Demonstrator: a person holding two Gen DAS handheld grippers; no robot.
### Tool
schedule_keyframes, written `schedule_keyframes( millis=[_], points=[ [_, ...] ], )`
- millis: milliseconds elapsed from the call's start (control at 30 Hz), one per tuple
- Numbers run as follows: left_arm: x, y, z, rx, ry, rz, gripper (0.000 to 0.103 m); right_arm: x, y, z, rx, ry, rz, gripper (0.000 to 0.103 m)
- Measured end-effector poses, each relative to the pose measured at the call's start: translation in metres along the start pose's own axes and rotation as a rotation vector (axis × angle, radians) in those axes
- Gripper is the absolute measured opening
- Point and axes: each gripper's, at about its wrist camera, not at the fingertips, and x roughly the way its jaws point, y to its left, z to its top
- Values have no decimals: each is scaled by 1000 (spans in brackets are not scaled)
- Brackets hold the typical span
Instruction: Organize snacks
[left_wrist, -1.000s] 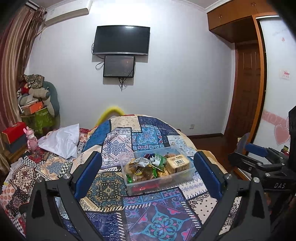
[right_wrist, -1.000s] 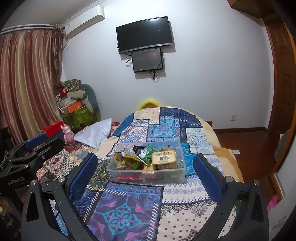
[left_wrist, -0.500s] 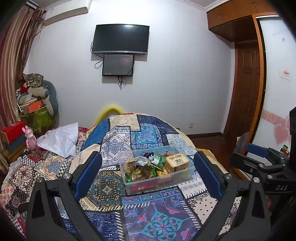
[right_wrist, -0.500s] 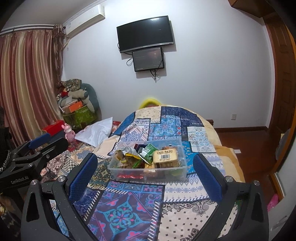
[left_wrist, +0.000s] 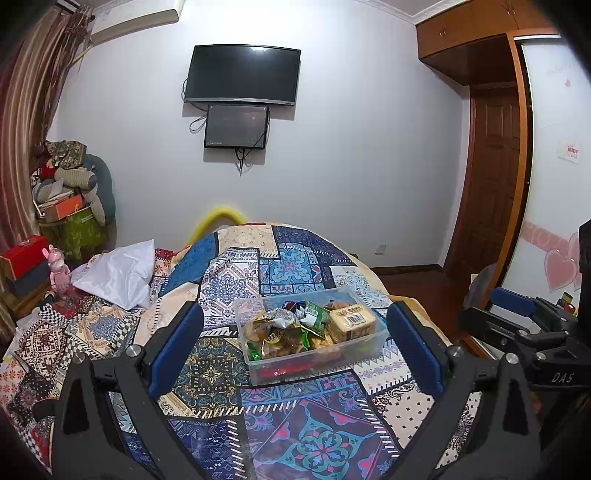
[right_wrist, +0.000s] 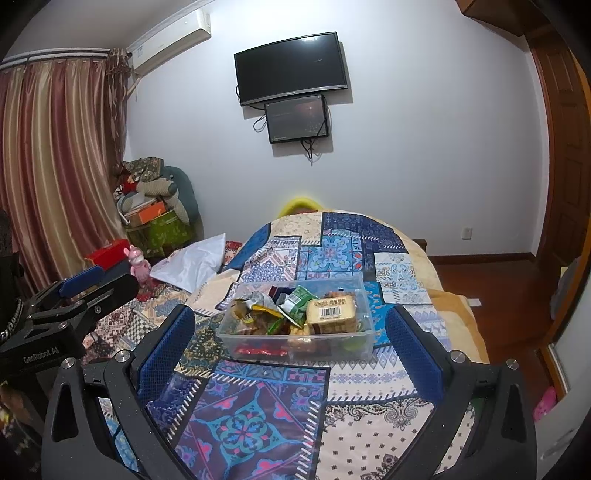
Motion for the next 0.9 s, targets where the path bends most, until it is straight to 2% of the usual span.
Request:
schedule_keyframes(
  millis=[900],
  points=[
    [4, -4, -6, 12, 18, -9, 100, 0, 0, -3, 5, 7, 3, 103]
  ],
)
